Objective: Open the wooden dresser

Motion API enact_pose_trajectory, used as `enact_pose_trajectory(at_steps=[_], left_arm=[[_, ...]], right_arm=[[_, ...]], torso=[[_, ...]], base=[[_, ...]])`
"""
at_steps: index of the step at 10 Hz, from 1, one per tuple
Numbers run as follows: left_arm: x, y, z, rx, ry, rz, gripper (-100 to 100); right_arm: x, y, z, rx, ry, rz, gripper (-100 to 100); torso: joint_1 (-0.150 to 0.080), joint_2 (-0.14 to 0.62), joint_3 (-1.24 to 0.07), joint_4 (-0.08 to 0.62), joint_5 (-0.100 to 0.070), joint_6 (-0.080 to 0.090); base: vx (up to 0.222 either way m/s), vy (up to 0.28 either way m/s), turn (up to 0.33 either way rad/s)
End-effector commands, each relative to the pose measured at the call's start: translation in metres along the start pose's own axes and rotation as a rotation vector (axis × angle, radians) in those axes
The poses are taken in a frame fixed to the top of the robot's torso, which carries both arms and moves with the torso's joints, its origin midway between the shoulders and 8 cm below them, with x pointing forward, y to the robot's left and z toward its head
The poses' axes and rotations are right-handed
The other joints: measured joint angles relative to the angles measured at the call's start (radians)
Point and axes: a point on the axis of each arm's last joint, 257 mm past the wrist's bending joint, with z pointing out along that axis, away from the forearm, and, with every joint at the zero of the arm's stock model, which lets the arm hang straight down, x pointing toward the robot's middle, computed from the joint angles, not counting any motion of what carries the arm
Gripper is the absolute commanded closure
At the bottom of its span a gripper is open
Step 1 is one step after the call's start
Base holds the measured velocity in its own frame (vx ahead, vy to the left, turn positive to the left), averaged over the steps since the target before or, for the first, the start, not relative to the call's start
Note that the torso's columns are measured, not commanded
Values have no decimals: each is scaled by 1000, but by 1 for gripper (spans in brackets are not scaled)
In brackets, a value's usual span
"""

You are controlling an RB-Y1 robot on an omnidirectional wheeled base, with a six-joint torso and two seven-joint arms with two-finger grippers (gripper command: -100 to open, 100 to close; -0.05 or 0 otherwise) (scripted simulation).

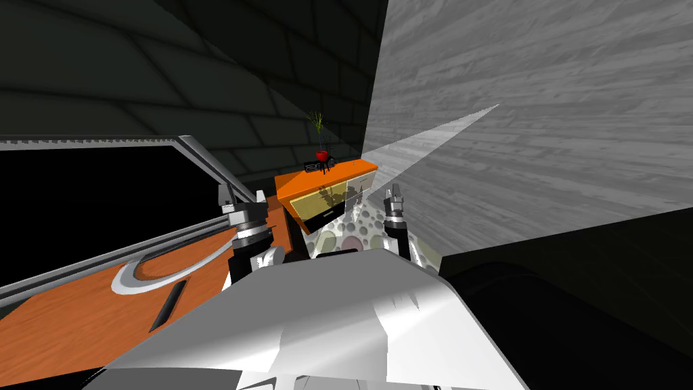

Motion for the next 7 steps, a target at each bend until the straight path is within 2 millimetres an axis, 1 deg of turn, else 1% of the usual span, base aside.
enact_pose_trajectory(at_steps=[1, 3, 7], left_arm=[[0, 0, 0, 0, 0, 0, 0], [0, 0, 0, 0, 0, 0, 0], [0, 0, 0, 0, 0, 0, 0]], right_arm=[[0, 0, 0, 0, 0, 0, 0], [0, 0, 0, 0, 0, 0, 0], [0, 0, 0, 0, 0, 0, 0]], torso=[[0, 40, -82, 41, 0, 0], [0, 175, -351, 176, 0, 0], [0, 470, -939, 470, 0, 0]], base=[[0, 0, 0], [0, 0, 0], [0, 0, 0]])
